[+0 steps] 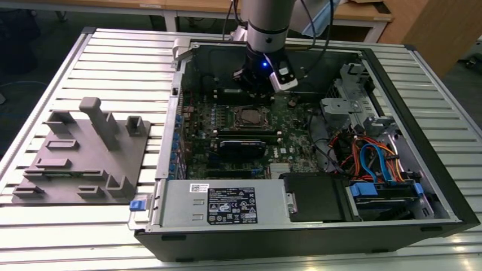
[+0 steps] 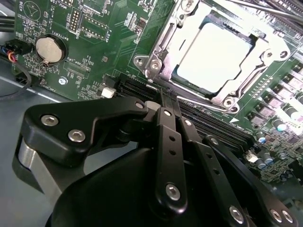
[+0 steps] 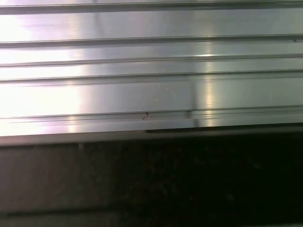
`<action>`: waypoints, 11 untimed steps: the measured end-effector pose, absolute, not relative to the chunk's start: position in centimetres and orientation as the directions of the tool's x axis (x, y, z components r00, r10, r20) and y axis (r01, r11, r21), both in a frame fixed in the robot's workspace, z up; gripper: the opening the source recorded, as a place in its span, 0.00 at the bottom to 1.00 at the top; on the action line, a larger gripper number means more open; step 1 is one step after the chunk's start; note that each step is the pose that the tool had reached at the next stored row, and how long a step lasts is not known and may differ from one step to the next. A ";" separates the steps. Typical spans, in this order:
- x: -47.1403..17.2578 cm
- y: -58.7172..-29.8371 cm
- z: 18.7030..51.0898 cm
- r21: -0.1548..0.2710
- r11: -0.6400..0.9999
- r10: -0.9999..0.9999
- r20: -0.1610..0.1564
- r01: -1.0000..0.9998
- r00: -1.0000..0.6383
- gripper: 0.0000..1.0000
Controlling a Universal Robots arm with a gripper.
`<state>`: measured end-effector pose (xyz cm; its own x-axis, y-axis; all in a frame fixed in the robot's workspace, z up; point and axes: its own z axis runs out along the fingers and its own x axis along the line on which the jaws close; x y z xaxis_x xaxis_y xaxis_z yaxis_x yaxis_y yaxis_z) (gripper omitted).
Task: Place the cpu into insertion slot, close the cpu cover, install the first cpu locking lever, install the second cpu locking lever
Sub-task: 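Install the first cpu locking lever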
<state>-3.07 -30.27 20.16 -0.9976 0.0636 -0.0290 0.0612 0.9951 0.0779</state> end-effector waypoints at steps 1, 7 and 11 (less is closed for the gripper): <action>-3.1 -30.3 20.1 0.078 0.995 0.064 -0.029 0.061 -0.998 0.11; -3.0 -30.3 20.0 0.077 0.995 0.064 -0.028 0.061 -0.998 0.11; -3.0 -30.3 20.0 0.078 0.995 0.064 -0.028 0.061 -0.998 0.11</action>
